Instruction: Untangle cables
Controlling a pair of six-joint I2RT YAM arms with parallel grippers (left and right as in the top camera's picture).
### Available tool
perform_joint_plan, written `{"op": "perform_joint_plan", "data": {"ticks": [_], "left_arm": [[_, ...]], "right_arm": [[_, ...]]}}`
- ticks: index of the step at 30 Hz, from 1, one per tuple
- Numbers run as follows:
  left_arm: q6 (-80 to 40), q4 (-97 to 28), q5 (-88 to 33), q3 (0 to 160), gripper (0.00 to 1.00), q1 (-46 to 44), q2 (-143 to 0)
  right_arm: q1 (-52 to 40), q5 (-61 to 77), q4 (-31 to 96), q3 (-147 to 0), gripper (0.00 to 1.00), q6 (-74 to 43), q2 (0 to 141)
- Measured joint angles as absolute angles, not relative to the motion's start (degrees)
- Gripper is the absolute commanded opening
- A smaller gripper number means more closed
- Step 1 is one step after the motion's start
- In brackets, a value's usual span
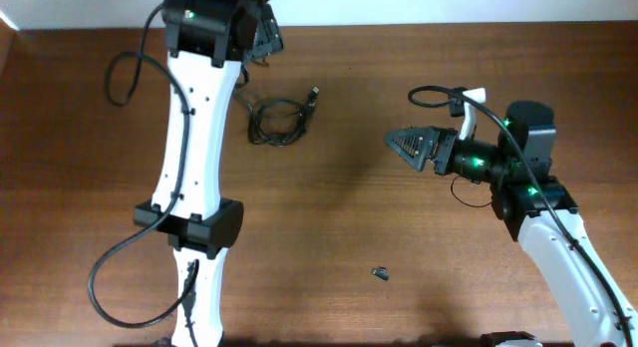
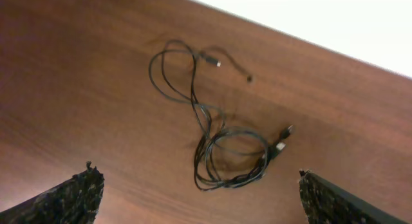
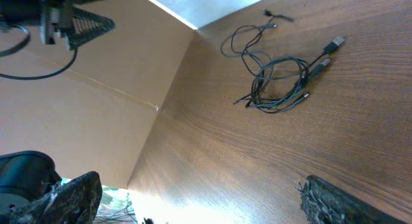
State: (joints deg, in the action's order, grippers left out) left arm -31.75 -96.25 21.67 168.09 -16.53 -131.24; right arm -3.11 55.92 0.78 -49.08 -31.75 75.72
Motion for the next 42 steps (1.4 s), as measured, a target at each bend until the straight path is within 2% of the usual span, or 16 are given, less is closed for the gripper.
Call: {"op": "perform_joint_plan", "data": {"ticks": [5, 42], "left_arm": [[-31.7, -96.3, 21.5, 164.2, 0.99, -16.5, -131.2], [-31.7, -96.3, 21.5, 164.1, 0.99, -16.5, -131.2]], "right_arm": [[-3.1, 55.4, 0.8, -49.1, 0.99, -31.8, 75.7], [-3.1, 53.8, 4.5, -49.1, 0.99, -31.8, 75.7]]}}
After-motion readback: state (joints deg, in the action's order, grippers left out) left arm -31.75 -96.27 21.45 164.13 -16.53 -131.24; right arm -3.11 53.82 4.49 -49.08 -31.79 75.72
